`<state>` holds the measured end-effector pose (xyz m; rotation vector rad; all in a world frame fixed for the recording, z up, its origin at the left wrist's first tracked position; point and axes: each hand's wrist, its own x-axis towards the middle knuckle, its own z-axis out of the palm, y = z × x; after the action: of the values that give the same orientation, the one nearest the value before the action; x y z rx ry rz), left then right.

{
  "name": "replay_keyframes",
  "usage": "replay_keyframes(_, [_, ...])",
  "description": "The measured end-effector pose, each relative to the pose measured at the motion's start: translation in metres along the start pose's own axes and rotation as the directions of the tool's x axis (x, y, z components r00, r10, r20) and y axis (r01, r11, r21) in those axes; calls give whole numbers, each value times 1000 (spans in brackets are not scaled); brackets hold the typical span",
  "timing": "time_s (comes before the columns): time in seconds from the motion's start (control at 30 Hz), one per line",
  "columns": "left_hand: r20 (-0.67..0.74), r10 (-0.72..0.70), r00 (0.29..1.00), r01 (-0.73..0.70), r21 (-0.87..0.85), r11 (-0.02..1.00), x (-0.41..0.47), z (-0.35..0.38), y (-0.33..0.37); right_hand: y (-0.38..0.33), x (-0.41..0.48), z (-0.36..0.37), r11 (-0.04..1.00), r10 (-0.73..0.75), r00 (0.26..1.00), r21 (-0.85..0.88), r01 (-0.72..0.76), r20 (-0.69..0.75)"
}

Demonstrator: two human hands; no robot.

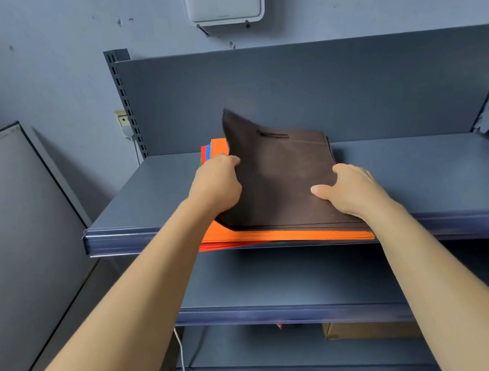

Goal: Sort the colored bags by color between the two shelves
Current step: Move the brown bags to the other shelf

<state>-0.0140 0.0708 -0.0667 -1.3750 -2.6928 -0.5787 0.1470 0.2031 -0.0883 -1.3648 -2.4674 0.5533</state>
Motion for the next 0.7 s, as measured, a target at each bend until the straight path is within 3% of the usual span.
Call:
replay_keyframes(0.17, [-255, 135, 957, -191, -210, 959, -13, -12, 11, 5, 5, -2, 992, 14, 1000, 126, -11, -27])
replay_keyframes(0.4, [-341, 3, 940, -170, -460, 872, -35, -28, 12, 6, 16, -14, 903, 22, 994, 429, 27, -109])
replay_keyframes(0.6, [-383, -134, 914, -65, -463, 884, -66, -34, -4, -9, 9, -33, 761, -70, 992, 638, 121, -104])
replay_keyframes(0.7, [-393, -157, 906, 15, -340, 940, -83, -34, -14, -26, -8, -35, 802, -218, 958, 525, 286, -189])
